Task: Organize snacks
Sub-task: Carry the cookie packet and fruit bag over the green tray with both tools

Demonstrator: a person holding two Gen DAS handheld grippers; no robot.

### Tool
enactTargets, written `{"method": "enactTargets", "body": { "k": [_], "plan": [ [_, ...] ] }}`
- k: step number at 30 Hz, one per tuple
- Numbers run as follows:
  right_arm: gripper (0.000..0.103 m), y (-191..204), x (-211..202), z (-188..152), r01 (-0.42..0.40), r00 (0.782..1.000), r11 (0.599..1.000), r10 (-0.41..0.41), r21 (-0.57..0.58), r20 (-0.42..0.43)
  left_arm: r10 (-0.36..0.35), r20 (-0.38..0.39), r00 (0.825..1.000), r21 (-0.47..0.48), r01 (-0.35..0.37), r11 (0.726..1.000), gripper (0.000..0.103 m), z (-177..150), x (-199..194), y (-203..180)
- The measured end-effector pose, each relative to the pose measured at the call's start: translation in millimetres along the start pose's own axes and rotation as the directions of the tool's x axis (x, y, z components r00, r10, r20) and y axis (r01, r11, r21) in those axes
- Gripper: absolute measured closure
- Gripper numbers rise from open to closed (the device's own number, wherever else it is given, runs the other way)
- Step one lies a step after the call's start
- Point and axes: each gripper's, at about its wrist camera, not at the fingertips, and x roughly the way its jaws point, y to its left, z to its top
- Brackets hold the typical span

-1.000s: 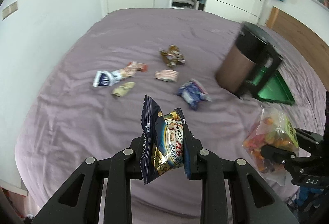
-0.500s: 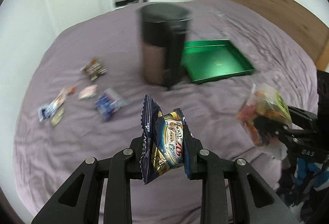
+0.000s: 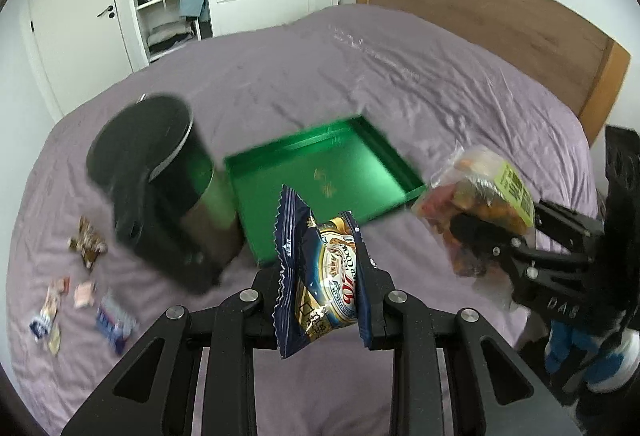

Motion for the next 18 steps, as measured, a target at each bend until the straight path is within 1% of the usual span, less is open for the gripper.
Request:
{"method": "enactTargets", "body": {
  "k": [3,7,9,11,13,18],
  "plan": [
    [0.081,-13,19,22,0.025,0.999,1.000,-0.025,-0.005,0.023,0.026,0.031,0.999,0.003,-0.026,1.000,0.080,26,22,-1],
    [0.081,-33,55,48,0.050,0.997,0.999,-0.050,0.010,0.052,0.039,0.042,0.998,-0.065,-0.036,0.997,0.080,52,65,10],
    [0.081,-40,79,57,0.066,0.996,0.998,-0.066,0.004,0.056,0.057,0.045,0.997,-0.096,-0.053,0.994,0.080,61,94,19],
    [0.081,-46,107,65,0.095,0.994,0.995,-0.094,-0.017,0.060,0.064,0.039,0.997,-0.127,-0.059,0.990,0.080,68,123,29],
    [0.081,-52,132,70,0.110,0.992,0.994,-0.108,-0.020,0.058,0.100,0.031,0.995,-0.143,-0.094,0.985,0.080,70,151,38],
    [0.081,-70,209,73,0.146,0.989,0.989,-0.146,-0.029,0.010,0.170,-0.001,0.985,-0.204,-0.167,0.965,0.080,70,226,60]
  ]
}}
